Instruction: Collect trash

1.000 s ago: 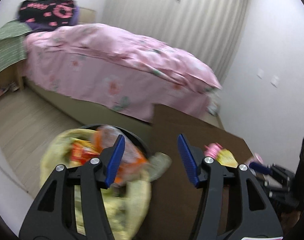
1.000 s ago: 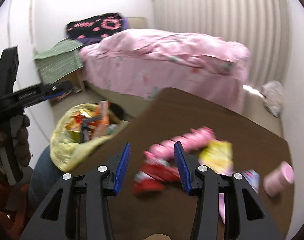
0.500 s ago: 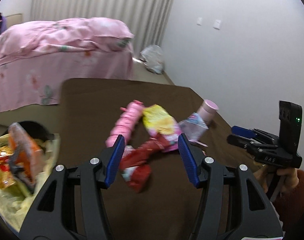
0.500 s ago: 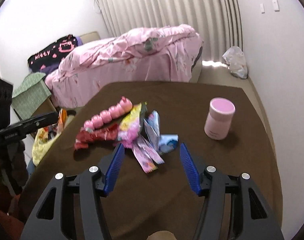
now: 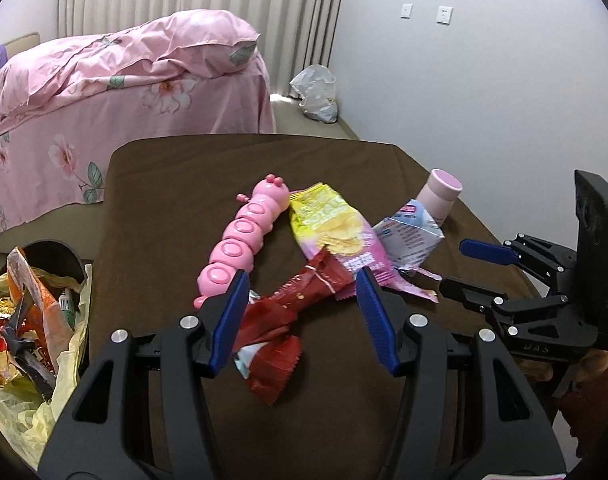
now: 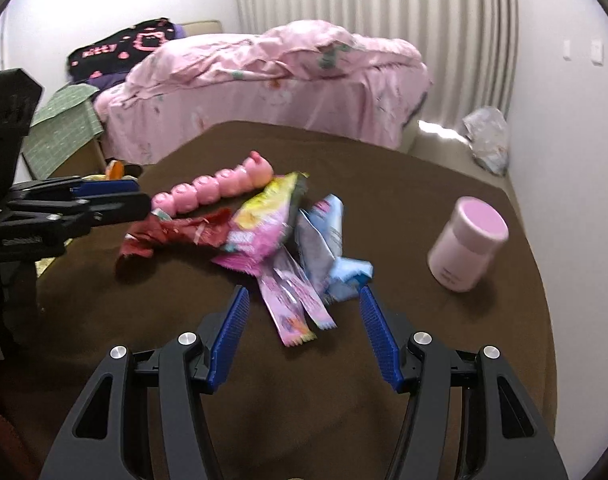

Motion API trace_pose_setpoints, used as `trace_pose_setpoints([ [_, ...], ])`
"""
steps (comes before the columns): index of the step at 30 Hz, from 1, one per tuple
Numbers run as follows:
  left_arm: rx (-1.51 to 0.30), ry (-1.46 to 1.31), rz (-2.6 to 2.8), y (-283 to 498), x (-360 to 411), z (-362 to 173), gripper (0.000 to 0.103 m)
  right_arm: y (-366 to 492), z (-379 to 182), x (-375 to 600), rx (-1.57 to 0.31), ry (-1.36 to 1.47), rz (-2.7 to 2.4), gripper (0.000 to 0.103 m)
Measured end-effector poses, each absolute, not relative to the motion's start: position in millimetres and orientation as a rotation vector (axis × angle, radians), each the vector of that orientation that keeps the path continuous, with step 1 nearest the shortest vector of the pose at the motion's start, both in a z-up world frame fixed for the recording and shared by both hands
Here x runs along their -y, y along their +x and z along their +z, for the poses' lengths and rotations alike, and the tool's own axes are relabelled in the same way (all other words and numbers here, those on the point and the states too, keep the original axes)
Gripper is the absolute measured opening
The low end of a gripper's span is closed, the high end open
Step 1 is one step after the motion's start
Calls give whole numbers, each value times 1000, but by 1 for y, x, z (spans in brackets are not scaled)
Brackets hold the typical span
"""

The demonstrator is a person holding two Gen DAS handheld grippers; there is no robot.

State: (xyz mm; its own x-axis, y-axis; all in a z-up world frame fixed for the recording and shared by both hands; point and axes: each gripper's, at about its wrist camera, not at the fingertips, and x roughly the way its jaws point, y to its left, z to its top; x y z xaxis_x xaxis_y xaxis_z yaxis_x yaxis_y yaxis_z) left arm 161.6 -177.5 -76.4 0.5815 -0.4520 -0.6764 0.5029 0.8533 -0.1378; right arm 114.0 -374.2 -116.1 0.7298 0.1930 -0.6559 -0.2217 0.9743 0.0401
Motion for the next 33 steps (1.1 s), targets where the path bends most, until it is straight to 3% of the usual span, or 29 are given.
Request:
trace_pose_setpoints([
  [4, -772, 70, -545, 165, 173, -77, 53, 129, -107, 387, -682, 47, 242, 54],
  [7, -775, 58, -542, 166, 171, -77, 53, 146, -109, 395, -708, 149, 296, 44],
  [12, -783, 36, -561, 167, 170, -78, 53, 152, -119, 387, -754, 159, 324, 10],
  [33, -841, 47, -595, 155, 163, -101, 53, 30, -129, 380, -848, 56, 347, 10],
])
